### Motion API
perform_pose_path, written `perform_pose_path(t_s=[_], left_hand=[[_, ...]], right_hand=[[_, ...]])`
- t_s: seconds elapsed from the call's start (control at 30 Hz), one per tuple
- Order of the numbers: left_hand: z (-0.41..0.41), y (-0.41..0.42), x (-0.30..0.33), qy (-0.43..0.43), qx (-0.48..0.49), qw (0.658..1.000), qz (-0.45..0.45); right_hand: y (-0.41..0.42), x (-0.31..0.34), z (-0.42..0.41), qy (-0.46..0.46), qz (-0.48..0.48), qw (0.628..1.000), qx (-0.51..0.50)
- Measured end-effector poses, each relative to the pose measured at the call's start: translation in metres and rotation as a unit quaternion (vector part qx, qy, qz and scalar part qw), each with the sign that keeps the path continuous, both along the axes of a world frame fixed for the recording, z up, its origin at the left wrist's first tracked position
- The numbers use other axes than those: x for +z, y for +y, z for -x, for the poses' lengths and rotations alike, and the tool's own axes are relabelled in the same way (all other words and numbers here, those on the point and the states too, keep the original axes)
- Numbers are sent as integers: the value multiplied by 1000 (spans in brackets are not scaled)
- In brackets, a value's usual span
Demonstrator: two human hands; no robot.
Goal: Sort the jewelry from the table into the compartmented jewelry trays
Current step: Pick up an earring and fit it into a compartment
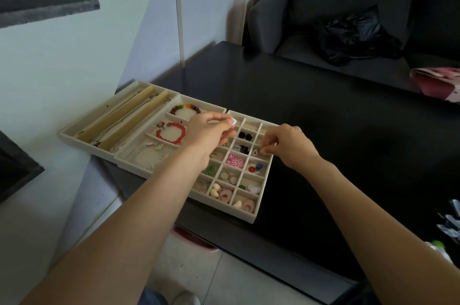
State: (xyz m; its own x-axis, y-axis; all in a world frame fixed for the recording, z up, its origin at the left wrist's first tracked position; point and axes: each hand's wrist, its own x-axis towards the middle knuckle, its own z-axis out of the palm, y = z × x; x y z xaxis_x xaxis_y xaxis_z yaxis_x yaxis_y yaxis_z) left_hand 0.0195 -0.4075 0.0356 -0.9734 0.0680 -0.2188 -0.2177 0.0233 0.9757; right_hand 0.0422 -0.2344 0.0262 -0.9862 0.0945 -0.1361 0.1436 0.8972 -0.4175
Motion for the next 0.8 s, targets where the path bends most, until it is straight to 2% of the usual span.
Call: perform_pose_path(t_s=[0.13, 0.3, 0.53, 0.8], left_hand=[[0, 2, 0, 8, -3, 1000, 12], [0, 3, -1, 11, 0, 1000, 18], [1, 1, -1, 11, 3, 1000, 14], [0, 0, 0, 15, 2, 1000, 14]], right_hand=[[-7, -1, 1, 34, -75, 997, 7], [-10, -7, 3, 22, -88, 996, -2], [3, 1, 2, 65, -52, 997, 0], [-5, 4, -5, 35, -130, 991, 23]])
